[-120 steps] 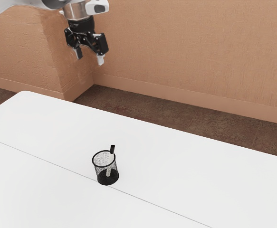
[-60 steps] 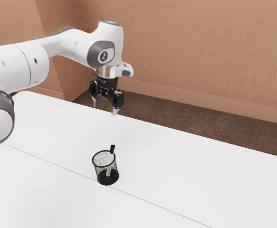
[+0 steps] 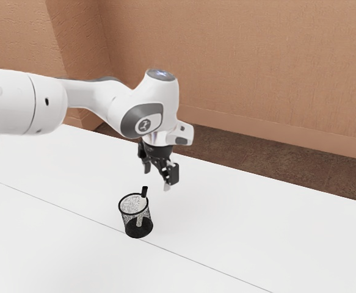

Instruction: Take the marker out of the pen holder and place it to the left of the pen holder.

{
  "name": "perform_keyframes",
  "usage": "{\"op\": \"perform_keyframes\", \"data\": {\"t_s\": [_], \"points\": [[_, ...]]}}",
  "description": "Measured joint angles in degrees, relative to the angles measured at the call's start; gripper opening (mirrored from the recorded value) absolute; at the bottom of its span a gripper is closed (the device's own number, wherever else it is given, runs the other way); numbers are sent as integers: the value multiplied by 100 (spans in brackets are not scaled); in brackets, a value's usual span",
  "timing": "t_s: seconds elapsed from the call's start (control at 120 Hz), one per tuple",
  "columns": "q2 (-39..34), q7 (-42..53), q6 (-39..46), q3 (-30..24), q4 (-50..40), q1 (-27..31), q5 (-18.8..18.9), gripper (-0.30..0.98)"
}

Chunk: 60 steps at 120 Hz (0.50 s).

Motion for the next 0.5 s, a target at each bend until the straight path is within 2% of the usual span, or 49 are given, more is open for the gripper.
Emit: {"op": "perform_keyframes", "data": {"t_s": [0.417, 0.5], "points": [[-673, 44, 686, 62, -1163, -26, 1, 68], [-780, 47, 748, 99, -1243, -23, -158, 66]]}}
